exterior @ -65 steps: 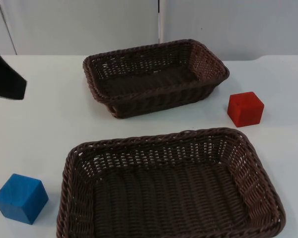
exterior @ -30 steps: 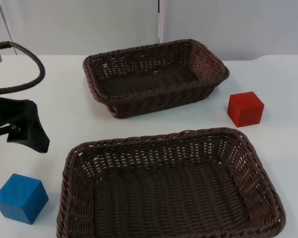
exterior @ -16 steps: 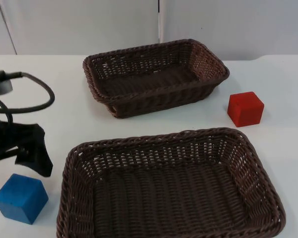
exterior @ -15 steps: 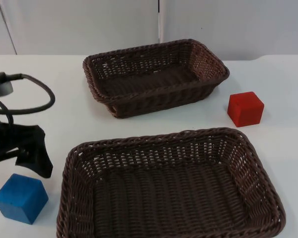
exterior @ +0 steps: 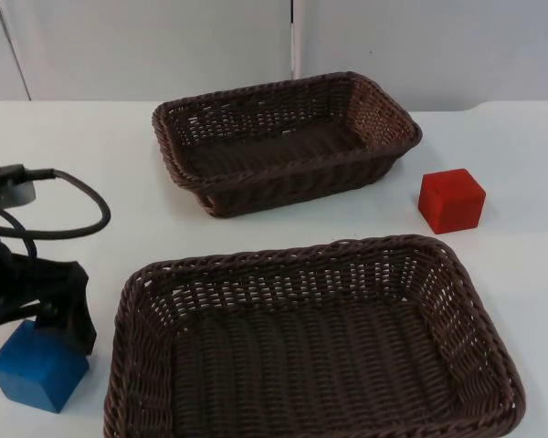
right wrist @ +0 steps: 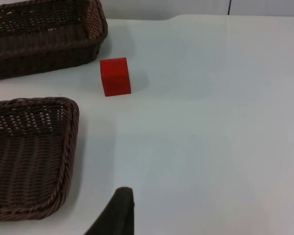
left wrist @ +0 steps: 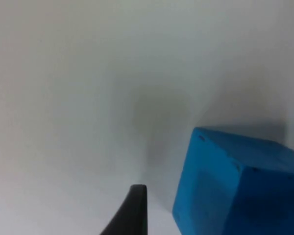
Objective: Pick up one cube with the left hand and place it into the upper basket. Pick up one cube with the right hand and place it into the lower basket.
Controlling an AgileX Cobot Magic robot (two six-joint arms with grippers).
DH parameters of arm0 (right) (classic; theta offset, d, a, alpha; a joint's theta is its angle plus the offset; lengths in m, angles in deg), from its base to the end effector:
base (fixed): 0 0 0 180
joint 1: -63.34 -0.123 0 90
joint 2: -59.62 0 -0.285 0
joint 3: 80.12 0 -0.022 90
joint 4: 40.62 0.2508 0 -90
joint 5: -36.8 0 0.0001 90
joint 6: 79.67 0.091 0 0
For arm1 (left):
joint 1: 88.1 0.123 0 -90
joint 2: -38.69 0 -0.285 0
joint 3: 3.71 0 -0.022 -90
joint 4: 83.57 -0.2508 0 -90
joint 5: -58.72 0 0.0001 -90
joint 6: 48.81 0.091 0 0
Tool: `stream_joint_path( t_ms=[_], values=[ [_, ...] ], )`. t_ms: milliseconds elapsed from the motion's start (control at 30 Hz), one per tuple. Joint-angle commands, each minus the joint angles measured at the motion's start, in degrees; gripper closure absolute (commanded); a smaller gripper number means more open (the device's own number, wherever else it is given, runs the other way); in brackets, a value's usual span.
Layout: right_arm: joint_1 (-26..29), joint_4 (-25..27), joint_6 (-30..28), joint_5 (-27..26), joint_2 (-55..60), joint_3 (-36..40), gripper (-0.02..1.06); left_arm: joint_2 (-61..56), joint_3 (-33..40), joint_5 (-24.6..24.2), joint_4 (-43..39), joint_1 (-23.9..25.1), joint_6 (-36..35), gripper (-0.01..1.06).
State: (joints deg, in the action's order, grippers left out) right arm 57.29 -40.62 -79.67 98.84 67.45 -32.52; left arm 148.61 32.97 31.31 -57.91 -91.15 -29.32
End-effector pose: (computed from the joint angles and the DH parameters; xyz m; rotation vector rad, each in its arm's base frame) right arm -0.0076 -0.0008 0.2802 -0.1082 2.0480 0.0657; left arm 0.2650 -0.0323 0.1054 0.0074 2.9921 -0.3134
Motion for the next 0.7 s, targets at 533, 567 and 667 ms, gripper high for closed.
stream_joint_path(
  t_ms=[533,567,667],
  values=[
    [0.12,0.00,-0.70,-0.19,-0.04,0.14,-0.01,3.09,-0.26,3.13,-4.01,-0.29,-0.52,0.12],
    [0.12,0.00,-0.70,-0.19,-0.04,0.14,-0.01,3.09,-0.26,3.00,-4.01,-0.29,-0.52,0.12],
    [0.12,0.00,-0.70,-0.19,-0.04,0.14,-0.01,3.09,-0.26,2.78,-4.01,-0.29,-0.52,0.13]
  ],
)
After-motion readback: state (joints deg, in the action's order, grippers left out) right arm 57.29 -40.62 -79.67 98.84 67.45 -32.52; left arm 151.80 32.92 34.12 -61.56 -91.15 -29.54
